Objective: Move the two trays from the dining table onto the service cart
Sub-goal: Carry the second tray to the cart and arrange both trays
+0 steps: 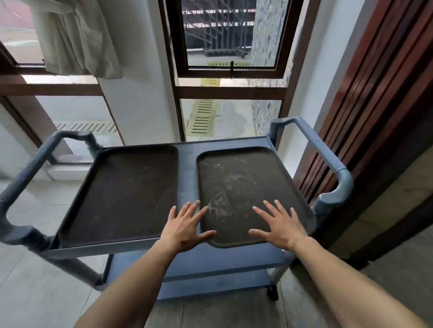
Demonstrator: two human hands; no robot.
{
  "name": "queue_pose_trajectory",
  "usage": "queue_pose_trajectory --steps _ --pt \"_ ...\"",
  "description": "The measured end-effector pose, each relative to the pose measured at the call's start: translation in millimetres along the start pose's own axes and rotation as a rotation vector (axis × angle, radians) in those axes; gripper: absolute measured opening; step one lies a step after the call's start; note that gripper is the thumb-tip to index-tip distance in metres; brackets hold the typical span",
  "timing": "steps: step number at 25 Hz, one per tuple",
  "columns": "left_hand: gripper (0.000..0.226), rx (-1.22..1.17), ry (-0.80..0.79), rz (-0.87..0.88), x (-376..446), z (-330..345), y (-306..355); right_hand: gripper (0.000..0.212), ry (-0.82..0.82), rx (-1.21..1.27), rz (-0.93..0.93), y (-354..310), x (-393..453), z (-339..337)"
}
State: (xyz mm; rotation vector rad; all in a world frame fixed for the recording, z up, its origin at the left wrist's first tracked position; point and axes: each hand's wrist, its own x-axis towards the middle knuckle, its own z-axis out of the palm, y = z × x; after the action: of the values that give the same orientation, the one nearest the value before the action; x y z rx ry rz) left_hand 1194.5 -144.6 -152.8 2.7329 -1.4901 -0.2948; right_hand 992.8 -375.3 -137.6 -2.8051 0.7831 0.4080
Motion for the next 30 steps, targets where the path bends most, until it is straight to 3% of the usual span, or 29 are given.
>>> queue_pose_trajectory --steps 8,20,30 --pt "0.102 -0.061 -0.17 0.047 7.7 13.5 53.7 0.114 -0.061 -0.034 -0.071 43.9 -5.3 23.8" --pt "0.109 -0.015 -0.26 0.084 23.6 18.3 64.6 0.094 -0.123 -0.1 -0.076 45.9 6.6 24.1" --pt "0.103 0.04 -0.283 0.137 48.1 24.2 60.0 0.093 -0.201 -0.051 -0.056 43.7 25.8 18.4"
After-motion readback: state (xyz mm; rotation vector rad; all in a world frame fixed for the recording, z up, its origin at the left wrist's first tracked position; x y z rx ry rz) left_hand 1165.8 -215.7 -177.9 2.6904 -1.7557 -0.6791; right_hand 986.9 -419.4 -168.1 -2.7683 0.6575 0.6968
